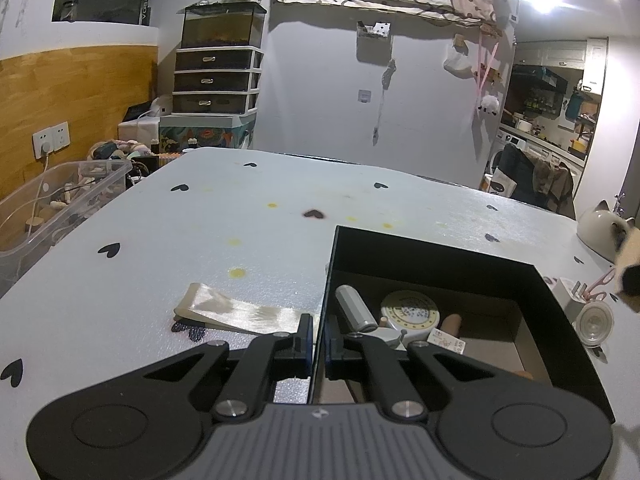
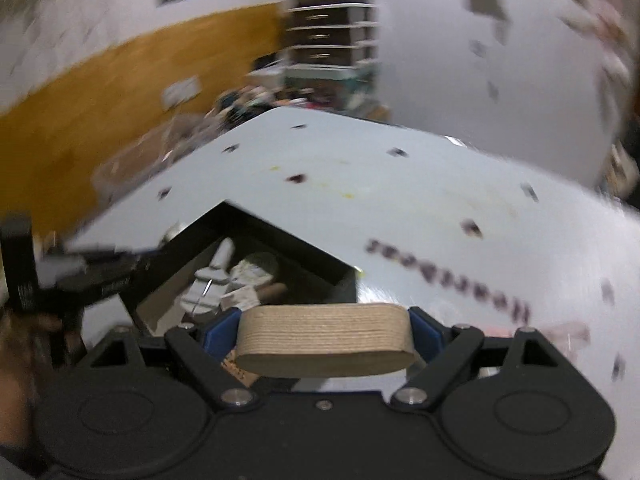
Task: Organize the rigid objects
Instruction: 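Carry the oval wooden piece into the black box and release it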
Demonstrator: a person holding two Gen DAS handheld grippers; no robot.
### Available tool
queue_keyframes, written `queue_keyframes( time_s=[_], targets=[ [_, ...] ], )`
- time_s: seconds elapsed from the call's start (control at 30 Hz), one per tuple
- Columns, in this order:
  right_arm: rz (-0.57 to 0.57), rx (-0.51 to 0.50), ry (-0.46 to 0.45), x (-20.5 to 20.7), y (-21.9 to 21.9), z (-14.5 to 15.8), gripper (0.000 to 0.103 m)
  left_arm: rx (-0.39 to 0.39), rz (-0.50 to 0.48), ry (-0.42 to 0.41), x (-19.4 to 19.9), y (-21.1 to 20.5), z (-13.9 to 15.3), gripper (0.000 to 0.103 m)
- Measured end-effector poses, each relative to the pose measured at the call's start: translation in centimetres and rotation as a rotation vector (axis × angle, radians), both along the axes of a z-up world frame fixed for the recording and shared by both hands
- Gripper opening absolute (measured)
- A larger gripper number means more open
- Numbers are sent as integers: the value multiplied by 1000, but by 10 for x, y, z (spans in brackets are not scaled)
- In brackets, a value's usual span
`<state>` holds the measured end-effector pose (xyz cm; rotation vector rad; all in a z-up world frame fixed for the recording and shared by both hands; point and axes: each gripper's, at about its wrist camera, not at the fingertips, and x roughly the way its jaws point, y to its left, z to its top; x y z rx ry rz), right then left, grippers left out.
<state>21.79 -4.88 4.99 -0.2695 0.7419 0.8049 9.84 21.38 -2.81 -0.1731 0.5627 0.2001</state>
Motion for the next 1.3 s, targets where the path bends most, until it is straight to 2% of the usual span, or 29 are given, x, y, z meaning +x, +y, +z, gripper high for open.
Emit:
queue_keyframes(
  time_s=[0.1,0.3,0.4,0.5,0.67,0.8,1.3],
  targets=[
    [98,-76,-42,4,28,0,89,-4,0,-5,-1,0,0,4],
    [183,-177,-13,24,73,-14,89,-10,-4,-12,-2,1,0,4],
    [193,-240,-13,33,89,-27,89,-9,-7,-13,-3,1,0,4],
    [192,-266,51,44,100,-38,89,-11,-9,-14,-3,2,0,4],
    [196,-314,81,47,112,-47,89,-12,-9,-15,-3,2,0,4],
    [188,-321,100,48,112,-48,96,-9,-9,-13,-3,1,0,4],
    [188,-314,90,39,103,-39,96,-9,-8,-12,-3,2,-1,4]
  ],
)
